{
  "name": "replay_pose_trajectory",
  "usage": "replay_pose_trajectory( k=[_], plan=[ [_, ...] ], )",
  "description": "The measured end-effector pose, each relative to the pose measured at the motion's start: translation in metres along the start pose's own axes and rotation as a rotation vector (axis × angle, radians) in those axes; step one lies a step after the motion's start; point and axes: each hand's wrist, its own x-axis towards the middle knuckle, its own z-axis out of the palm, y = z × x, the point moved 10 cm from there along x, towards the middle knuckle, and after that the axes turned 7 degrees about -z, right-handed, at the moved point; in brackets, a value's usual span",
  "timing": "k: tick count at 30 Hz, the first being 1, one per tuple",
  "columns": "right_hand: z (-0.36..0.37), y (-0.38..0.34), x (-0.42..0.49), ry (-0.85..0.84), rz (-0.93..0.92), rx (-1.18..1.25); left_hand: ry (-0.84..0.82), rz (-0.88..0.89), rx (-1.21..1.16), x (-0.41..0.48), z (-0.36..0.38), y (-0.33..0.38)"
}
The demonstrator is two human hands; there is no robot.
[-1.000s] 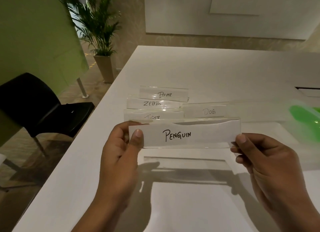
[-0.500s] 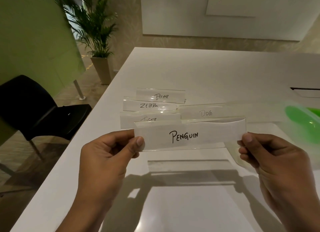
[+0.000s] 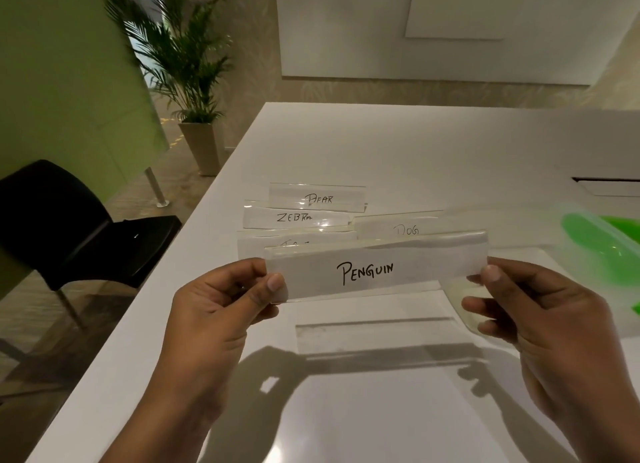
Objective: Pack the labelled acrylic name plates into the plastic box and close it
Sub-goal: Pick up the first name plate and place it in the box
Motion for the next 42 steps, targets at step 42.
replay_pose_trajectory(
  k=[42],
  plan=[
    [-0.075,-0.066,0.077,-0.357,-0.508,-1.307,-0.375,0.223,0.584,0.005,0.185,-0.039]
  ],
)
